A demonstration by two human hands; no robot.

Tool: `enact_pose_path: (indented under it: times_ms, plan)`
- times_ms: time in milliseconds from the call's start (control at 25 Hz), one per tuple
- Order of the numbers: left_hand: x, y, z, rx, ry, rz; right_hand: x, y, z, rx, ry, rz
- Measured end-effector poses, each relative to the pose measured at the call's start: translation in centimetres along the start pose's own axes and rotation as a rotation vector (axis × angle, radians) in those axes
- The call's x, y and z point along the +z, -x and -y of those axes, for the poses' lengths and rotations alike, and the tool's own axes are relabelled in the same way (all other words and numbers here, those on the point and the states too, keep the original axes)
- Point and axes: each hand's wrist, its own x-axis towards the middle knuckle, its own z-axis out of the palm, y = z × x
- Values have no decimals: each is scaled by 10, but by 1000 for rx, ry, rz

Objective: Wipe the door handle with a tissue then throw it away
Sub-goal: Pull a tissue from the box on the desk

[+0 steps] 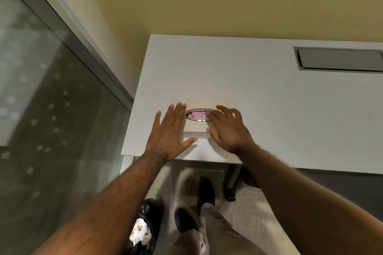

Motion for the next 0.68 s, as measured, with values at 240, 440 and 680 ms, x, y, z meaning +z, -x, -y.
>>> enact_pose_path:
  times_ms: [240,440,680]
  plan:
    - [23,-40,-5,-13,24,58,20,-52,-26,-238,-19,-115]
    - [23,-59,0,-38,207,52,22,-80,-34,-335,47,144]
    - [19,-58,9,-84,304,89,27,-99,-42,-485,191,359]
